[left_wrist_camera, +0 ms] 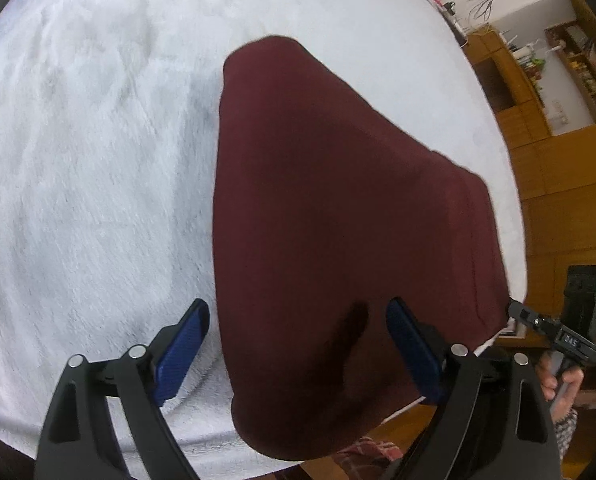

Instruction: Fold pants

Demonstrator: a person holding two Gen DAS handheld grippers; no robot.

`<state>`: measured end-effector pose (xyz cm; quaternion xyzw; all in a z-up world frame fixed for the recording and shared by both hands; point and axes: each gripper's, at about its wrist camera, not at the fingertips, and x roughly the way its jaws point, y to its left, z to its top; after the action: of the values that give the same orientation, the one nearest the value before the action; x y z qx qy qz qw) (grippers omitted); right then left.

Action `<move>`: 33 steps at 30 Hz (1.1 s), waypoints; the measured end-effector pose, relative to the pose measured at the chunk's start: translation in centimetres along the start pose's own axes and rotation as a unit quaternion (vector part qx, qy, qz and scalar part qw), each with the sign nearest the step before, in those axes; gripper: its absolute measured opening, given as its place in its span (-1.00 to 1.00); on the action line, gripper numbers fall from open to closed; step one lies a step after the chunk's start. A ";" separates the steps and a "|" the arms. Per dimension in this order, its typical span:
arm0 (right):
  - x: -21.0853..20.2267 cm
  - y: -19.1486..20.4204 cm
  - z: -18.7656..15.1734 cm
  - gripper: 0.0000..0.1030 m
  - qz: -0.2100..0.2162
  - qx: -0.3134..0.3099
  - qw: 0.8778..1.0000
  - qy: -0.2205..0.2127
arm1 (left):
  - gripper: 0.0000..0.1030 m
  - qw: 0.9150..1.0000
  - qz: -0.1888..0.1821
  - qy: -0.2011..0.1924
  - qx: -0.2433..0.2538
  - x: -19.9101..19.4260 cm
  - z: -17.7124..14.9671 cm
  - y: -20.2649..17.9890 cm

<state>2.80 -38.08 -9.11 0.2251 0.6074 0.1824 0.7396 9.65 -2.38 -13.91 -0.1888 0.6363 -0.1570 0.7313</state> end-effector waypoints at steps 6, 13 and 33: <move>0.7 -2.1 2.3 0.41 0.038 0.015 0.999 -0.006 | 0.75 1.000 -0.007 0.007 0.007 -0.1 0.7 1.5; 3.4 -4.6 3.0 0.42 0.092 0.028 0.995 0.033 | 0.75 0.998 -0.048 0.029 0.032 2.5 1.7 -0.3; 3.7 -2.6 1.4 -0.27 0.181 0.013 0.983 0.020 | -0.28 0.996 -0.086 0.017 -0.013 0.9 1.9 1.2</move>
<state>4.85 -38.42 -13.33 0.3375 0.5737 0.3099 0.6789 11.63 -1.61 -14.99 -0.2497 0.6320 -0.2146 0.7016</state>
